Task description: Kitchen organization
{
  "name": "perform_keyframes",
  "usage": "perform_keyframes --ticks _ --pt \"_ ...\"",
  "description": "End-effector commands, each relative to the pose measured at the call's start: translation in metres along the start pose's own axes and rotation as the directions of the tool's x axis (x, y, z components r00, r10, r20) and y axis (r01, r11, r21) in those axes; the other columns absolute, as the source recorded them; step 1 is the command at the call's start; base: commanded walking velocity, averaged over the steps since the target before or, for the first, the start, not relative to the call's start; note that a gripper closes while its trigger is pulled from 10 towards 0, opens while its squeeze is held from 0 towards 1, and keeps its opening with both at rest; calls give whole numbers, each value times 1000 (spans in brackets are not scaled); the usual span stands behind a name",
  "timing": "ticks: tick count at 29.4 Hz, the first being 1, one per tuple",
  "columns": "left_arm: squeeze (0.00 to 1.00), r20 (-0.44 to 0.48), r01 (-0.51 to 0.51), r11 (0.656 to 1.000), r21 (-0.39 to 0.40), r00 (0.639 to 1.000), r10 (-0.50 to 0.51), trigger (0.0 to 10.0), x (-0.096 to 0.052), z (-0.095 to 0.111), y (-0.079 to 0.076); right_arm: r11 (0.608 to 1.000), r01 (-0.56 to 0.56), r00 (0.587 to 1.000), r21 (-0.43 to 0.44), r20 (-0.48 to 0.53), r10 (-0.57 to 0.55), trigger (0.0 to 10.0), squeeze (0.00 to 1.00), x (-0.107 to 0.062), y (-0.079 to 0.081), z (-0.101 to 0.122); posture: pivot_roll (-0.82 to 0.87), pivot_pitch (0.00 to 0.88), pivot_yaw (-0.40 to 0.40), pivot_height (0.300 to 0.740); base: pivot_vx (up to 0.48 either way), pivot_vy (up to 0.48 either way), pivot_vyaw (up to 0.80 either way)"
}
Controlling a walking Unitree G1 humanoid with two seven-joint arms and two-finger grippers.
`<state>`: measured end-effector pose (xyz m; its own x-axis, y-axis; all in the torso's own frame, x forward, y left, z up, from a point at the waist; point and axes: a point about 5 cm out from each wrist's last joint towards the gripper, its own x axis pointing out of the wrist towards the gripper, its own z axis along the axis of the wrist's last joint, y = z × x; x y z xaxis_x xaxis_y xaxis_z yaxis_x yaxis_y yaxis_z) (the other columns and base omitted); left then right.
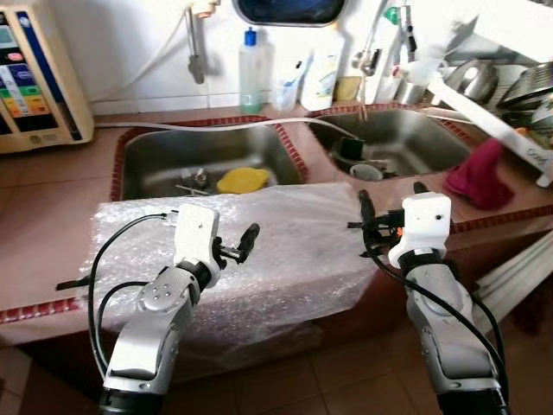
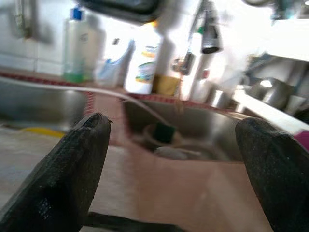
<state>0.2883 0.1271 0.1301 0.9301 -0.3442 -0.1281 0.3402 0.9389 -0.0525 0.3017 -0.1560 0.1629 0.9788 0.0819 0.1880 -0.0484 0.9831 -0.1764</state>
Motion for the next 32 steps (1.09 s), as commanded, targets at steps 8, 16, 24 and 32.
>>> perform_keyframes --ticks 8,16,24,32 --pt "0 6 30 999 12 1000 -30 10000 3 3 -7 1000 20 999 1 -26 -20 10000 0 -1 -4 -7 67 0 15 740 0 -318 -668" --pt "0 8 27 1000 16 1000 -27 10000 7 4 -6 1000 24 1000 11 -18 -24 10000 0 1 -1 -6 63 0 18 740 0 -335 -100" --pt "0 10 30 999 22 999 -30 10000 9 4 -6 1000 27 1000 13 -16 -26 10000 0 2 0 -7 64 0 25 740 0 -364 0" --pt "0 6 35 999 24 999 -35 10000 12 3 -6 999 38 999 11 -17 -38 10000 0 1 -2 -8 57 0 31 740 0 -361 0"
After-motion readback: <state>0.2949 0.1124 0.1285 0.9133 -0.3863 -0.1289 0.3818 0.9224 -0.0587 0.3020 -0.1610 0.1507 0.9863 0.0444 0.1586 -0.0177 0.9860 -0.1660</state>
